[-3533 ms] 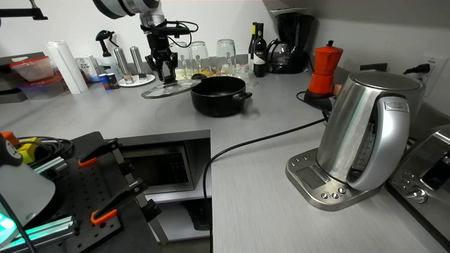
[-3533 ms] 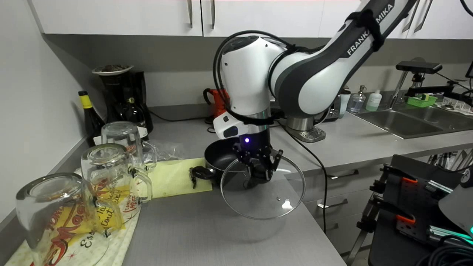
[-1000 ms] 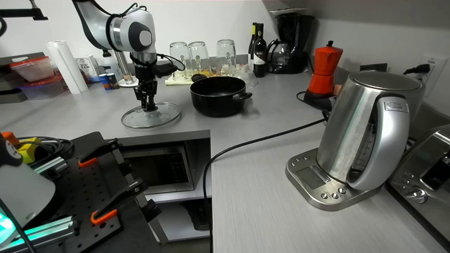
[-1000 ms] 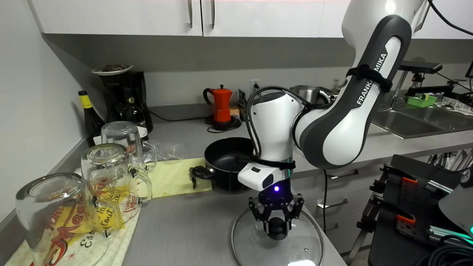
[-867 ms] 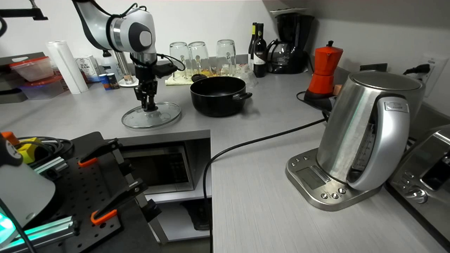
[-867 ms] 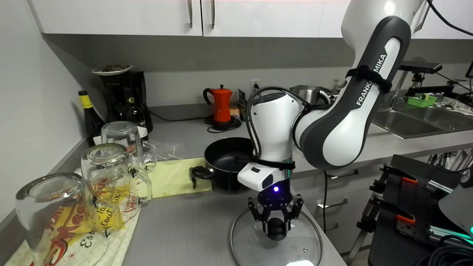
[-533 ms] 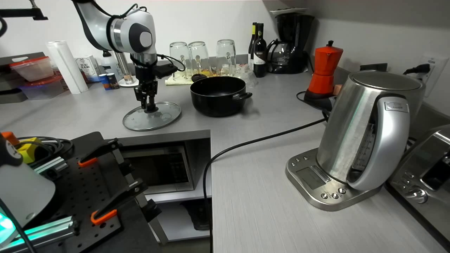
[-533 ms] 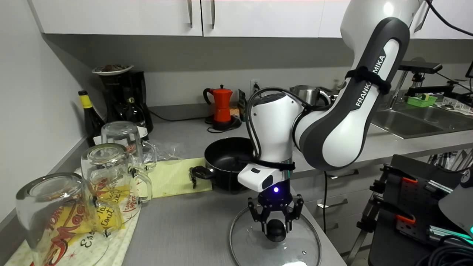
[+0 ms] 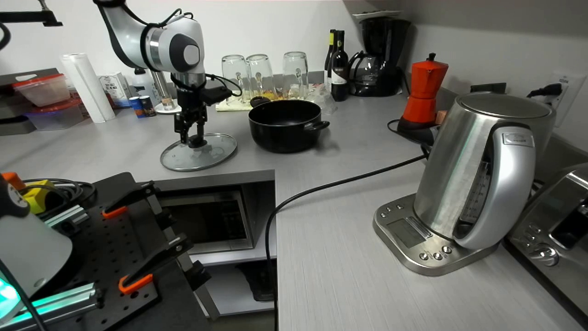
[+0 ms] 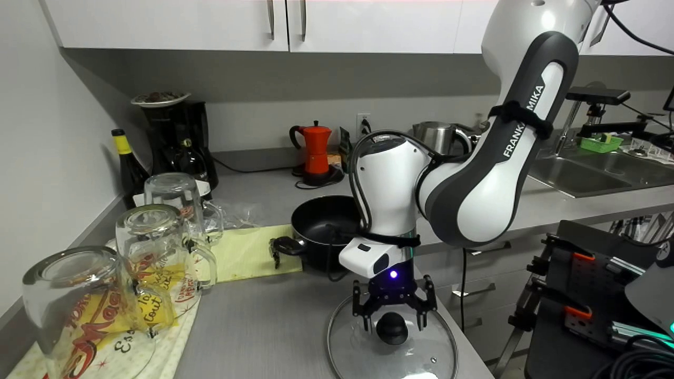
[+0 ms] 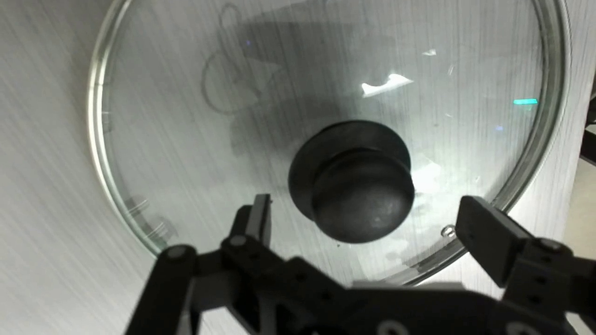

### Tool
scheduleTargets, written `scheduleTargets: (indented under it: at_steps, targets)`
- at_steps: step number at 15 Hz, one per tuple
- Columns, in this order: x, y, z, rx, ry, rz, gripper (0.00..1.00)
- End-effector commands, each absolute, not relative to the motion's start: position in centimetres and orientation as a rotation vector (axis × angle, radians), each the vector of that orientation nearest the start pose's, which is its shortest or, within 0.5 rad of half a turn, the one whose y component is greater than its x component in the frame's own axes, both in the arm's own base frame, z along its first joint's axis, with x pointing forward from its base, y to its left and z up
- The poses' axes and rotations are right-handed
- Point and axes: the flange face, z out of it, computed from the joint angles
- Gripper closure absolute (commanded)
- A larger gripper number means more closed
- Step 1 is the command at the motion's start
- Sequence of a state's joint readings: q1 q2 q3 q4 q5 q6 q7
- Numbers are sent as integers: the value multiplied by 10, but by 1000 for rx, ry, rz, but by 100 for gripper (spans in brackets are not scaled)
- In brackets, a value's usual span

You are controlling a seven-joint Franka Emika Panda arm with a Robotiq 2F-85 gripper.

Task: Remove the glass lid from the black pot.

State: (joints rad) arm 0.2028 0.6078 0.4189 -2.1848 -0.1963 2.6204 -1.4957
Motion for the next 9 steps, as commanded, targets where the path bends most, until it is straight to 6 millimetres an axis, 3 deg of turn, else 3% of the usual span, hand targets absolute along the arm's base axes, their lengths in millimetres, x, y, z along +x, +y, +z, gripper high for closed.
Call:
scheduleTargets:
  at_steps: [1, 9]
  targets:
    - [424, 332, 134, 1401, 2990, -22, 0]
    - [407, 331, 176, 1291, 2978, 16, 0]
